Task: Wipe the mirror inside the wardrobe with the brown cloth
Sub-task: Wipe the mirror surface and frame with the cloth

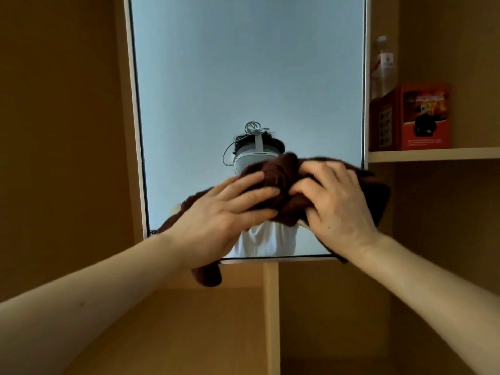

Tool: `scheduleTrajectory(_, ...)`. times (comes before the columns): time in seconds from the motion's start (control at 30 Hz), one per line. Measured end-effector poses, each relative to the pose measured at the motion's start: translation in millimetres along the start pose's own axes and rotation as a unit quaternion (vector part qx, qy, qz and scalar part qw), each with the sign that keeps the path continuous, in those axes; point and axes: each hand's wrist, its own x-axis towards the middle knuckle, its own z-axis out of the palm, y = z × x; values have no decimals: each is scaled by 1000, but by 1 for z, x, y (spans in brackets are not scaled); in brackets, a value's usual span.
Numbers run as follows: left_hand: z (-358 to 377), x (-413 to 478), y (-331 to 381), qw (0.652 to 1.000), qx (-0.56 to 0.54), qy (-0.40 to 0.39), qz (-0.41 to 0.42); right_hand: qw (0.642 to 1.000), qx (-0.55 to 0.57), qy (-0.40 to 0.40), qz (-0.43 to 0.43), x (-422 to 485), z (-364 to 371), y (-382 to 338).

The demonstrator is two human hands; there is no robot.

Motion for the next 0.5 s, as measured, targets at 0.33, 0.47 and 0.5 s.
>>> scheduleTrajectory(0.33, 19, -55, 30, 979, 54, -144, 132, 983, 34, -157, -86, -82, 1, -23)
scheduleTrajectory(0.47, -5, -29, -2, 985, 81, -98, 116, 987, 7, -114, -113, -28, -6, -4)
scheduleTrajectory(0.5, -11, -22, -15, 989, 81, -86, 92, 991, 4, -89, -100, -7, -6, -1)
